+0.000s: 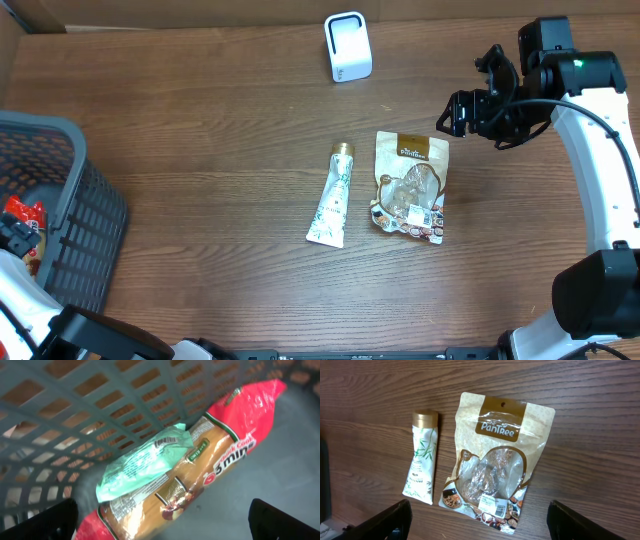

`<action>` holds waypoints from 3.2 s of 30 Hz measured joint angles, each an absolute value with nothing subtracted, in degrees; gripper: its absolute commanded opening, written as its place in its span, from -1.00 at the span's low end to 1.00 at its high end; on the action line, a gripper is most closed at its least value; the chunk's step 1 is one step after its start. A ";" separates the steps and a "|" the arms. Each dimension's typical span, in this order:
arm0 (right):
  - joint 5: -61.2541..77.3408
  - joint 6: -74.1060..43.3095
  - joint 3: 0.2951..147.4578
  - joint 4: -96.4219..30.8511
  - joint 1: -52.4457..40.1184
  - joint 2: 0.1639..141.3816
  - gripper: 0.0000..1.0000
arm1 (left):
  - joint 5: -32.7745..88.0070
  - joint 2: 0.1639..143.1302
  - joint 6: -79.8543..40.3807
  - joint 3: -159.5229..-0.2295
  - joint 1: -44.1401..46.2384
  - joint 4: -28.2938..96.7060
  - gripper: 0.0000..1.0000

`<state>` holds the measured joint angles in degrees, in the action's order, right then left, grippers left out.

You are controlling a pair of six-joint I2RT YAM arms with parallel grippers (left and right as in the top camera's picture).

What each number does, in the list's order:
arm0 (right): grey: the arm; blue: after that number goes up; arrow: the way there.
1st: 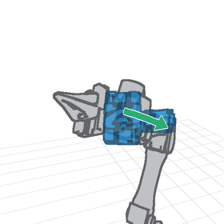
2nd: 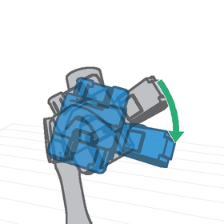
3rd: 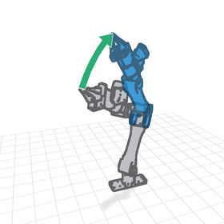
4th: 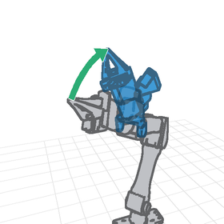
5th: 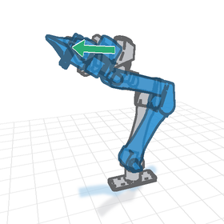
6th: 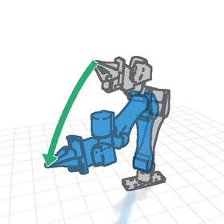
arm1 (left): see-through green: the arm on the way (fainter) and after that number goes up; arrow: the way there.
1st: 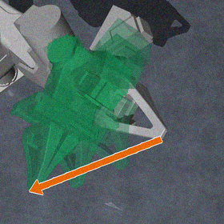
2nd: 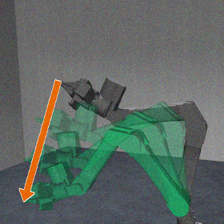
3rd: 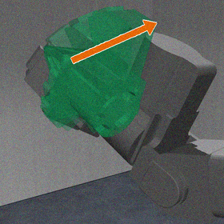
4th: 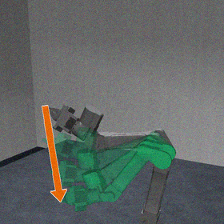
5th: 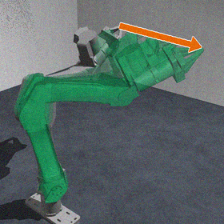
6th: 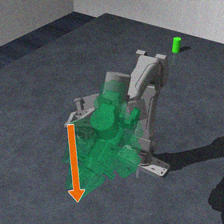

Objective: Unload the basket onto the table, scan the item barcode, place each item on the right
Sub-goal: 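Reach into the basket and grasp the red pasta pack with left gripper, then lift the red pasta pack out and lay it left of the tube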

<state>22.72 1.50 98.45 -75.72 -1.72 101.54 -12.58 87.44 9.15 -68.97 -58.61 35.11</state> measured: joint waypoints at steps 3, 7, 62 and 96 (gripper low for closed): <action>22.70 1.48 98.45 -75.70 -1.69 101.54 0.74 | -8.67 88.31 17.58 -68.25 -58.61 33.93 0.99; 22.70 1.48 98.45 -75.77 -1.72 101.54 0.74 | -5.45 92.31 23.55 -68.10 -58.61 33.76 1.00; 22.68 0.60 98.45 -76.58 -1.69 101.56 0.75 | -18.98 104.25 19.81 -66.30 -55.64 26.68 -0.92; 22.65 0.60 98.45 -77.73 -1.69 101.54 0.75 | 0.78 74.06 16.71 -81.87 -46.72 30.96 -0.92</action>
<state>22.65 0.60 98.45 -77.73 -1.69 101.54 0.78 74.06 16.71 -81.87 -46.72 30.96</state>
